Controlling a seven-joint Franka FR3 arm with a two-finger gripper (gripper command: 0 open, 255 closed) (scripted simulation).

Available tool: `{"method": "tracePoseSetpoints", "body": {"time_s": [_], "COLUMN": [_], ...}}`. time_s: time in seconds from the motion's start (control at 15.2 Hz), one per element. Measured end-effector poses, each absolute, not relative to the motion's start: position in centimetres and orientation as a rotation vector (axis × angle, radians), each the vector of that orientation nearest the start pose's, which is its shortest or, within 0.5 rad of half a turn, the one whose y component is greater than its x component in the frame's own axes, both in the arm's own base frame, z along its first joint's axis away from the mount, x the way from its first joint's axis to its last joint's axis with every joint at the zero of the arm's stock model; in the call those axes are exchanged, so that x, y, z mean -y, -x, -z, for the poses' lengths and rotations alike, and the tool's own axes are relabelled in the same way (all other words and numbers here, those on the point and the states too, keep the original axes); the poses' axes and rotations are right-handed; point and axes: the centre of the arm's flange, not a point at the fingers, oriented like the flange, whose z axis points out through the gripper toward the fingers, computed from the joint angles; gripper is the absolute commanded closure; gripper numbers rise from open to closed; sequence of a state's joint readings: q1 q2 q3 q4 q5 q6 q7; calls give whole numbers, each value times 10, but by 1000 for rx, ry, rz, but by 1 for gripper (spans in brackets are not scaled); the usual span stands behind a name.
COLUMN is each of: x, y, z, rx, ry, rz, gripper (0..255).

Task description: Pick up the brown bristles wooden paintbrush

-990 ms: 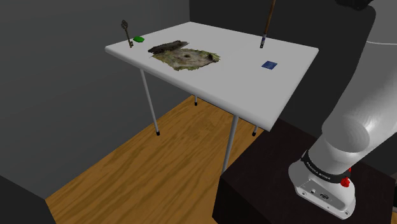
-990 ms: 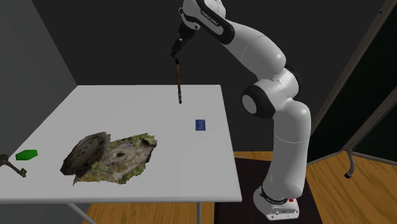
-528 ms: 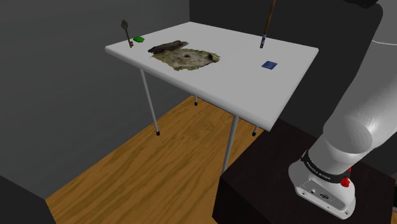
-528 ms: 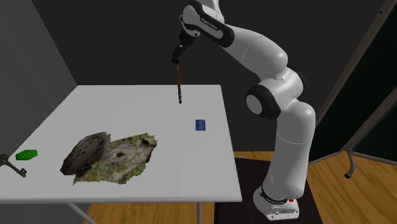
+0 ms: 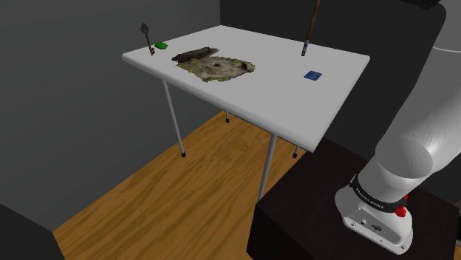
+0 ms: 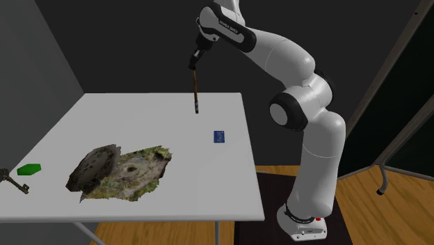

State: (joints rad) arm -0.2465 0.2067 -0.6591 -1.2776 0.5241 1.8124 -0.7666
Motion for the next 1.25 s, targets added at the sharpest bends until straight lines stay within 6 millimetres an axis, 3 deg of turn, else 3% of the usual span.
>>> {"method": "tracePoseSetpoints", "body": {"time_s": [0.33,1.25], "x": [430,431], "y": [-459,-459], "z": [-704,-774], "rx": [-205,-206], "ry": [3017,3017], "rz": [837,837], "gripper": [255,255]}}
